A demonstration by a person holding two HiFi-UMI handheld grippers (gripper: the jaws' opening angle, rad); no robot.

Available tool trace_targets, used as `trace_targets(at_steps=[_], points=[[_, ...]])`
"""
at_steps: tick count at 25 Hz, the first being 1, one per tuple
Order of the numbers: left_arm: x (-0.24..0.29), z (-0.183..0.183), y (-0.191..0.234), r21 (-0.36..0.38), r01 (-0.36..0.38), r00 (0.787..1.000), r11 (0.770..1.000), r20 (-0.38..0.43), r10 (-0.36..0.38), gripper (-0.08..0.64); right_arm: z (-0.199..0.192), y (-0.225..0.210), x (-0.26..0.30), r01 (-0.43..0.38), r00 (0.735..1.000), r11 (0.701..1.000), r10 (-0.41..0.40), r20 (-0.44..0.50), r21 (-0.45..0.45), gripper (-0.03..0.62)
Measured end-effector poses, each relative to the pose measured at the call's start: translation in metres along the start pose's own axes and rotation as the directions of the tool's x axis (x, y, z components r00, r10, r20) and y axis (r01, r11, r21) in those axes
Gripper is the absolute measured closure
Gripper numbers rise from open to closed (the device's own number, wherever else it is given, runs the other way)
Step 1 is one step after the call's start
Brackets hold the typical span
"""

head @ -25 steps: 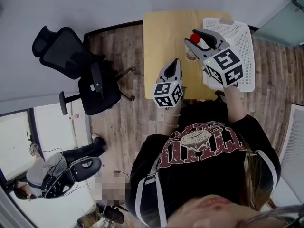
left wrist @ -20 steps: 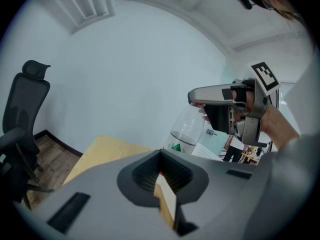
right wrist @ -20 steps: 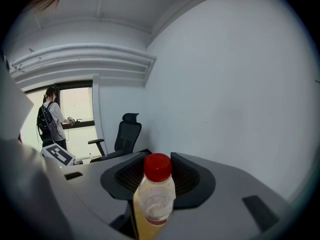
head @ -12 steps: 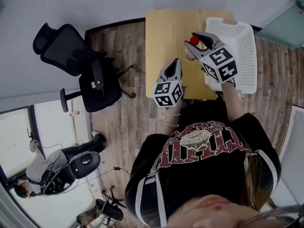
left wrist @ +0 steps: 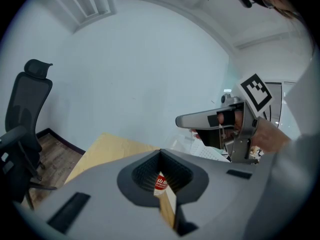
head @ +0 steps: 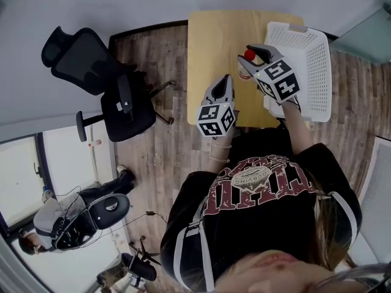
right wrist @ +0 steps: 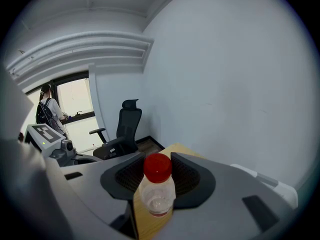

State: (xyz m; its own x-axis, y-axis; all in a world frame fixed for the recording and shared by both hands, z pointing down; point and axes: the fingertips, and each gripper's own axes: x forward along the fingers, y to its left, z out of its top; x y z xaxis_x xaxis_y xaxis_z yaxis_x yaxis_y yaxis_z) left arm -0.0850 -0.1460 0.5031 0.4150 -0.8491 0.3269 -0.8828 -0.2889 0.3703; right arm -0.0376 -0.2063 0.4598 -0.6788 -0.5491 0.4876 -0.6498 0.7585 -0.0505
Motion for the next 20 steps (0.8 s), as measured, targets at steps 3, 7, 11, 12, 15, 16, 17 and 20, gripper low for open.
trace_targets(at_steps=[3, 7, 11, 12, 15, 16, 17, 20], points=[[0.003, 0.000, 0.005, -0.005, -0.002, 1.000, 1.000, -0.004, 0.002, 0.514, -0.007, -0.002, 0.012, -0.006, 1.000, 1.000, 0.006, -0.027, 0.005, 0.423], [0.006, 0.004, 0.017, -0.017, -0.010, 1.000, 1.000, -0.010, 0.009, 0.514, -0.014, -0.002, 0.032, -0.017, 0.998, 1.000, 0.018, -0.067, 0.014, 0.423], [0.006, 0.008, 0.034, -0.033, -0.019, 1.000, 0.999, -0.013, 0.018, 0.514, -0.019, 0.003, 0.055, -0.032, 0.993, 0.999, 0.034, -0.111, 0.016, 0.423], [0.006, 0.009, 0.037, -0.036, -0.021, 1.000, 0.999, -0.014, 0.021, 0.514, -0.021, 0.005, 0.060, -0.035, 0.992, 0.999, 0.037, -0.121, 0.016, 0.423], [0.006, 0.010, 0.041, -0.041, -0.026, 1.000, 0.999, -0.014, 0.025, 0.514, -0.028, 0.006, 0.067, -0.041, 0.989, 0.999, 0.043, -0.144, 0.020, 0.423], [0.006, 0.009, 0.041, -0.042, -0.028, 1.000, 0.999, -0.014, 0.027, 0.514, -0.030, 0.006, 0.068, -0.041, 0.988, 0.999, 0.044, -0.149, 0.021, 0.423], [0.005, 0.009, 0.042, -0.043, -0.030, 0.999, 0.999, -0.014, 0.029, 0.514, -0.032, 0.006, 0.069, -0.042, 0.987, 0.999, 0.045, -0.154, 0.021, 0.423], [0.006, 0.009, 0.044, -0.044, -0.034, 0.999, 0.998, -0.015, 0.033, 0.514, -0.037, 0.006, 0.073, -0.045, 0.985, 0.999, 0.047, -0.166, 0.019, 0.423]])
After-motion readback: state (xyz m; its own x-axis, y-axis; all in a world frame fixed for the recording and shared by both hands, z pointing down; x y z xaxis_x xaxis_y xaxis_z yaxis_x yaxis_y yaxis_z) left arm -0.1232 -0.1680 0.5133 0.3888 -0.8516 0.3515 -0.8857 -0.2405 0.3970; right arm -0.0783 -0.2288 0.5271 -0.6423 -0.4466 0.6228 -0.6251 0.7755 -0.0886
